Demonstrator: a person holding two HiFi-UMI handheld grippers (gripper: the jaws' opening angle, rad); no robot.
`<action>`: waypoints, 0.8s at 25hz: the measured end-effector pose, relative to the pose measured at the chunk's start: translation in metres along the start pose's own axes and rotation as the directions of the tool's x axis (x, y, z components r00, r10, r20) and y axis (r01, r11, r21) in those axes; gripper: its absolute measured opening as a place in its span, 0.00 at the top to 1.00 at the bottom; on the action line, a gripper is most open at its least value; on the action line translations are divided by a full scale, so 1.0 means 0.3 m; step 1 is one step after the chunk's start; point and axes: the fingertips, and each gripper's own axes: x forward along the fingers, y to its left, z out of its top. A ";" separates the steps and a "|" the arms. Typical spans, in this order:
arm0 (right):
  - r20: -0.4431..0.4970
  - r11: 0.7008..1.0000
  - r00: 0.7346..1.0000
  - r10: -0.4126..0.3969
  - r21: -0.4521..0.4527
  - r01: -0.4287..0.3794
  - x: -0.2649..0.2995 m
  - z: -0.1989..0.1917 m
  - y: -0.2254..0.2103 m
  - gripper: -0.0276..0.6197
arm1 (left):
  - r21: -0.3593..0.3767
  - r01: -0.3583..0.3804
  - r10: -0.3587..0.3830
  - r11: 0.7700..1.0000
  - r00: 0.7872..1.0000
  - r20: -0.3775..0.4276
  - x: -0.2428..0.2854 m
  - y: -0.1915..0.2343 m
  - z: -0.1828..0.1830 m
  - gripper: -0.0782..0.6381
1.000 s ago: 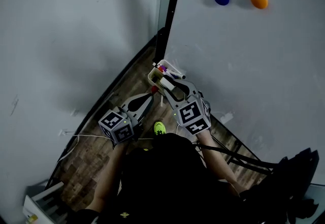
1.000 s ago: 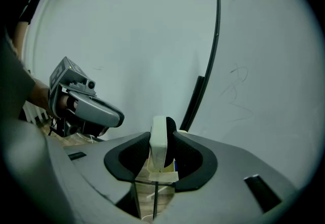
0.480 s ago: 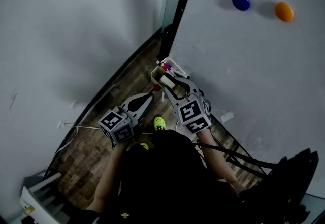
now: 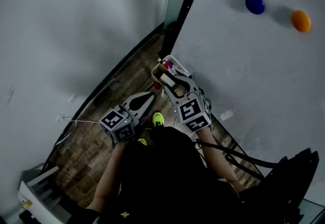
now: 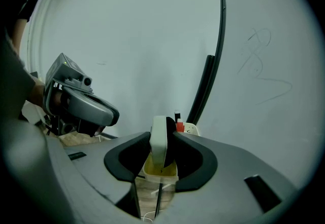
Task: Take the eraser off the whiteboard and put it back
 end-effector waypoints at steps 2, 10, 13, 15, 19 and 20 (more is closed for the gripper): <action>-0.003 1.000 1.000 0.006 0.002 -0.006 0.002 -0.001 0.002 0.71 | -0.003 -0.002 0.002 1.000 1.000 -0.001 -0.001 -0.001 0.000 0.86; -0.014 0.999 0.999 0.033 0.006 -0.033 0.029 -0.016 0.001 0.71 | -0.027 -0.022 0.022 0.999 1.000 -0.015 -0.003 0.015 -0.019 0.86; -0.022 0.999 0.999 0.044 0.004 -0.044 0.039 -0.025 0.005 0.71 | -0.029 -0.031 0.031 0.999 1.000 -0.007 -0.002 0.029 -0.025 0.86; -0.026 0.999 0.998 0.050 0.004 -0.050 0.045 -0.032 0.010 0.71 | -0.030 -0.035 0.035 0.999 0.999 -0.007 -0.002 0.034 -0.026 0.86; -0.034 0.998 0.998 0.057 0.005 -0.057 0.054 -0.045 0.013 0.71 | -0.036 -0.040 0.040 0.999 0.999 -0.010 -0.003 0.039 -0.030 0.86; -0.036 0.998 0.998 0.058 0.006 -0.058 0.055 -0.047 0.013 0.71 | -0.038 -0.041 0.040 0.998 0.999 -0.011 -0.003 0.040 -0.031 0.86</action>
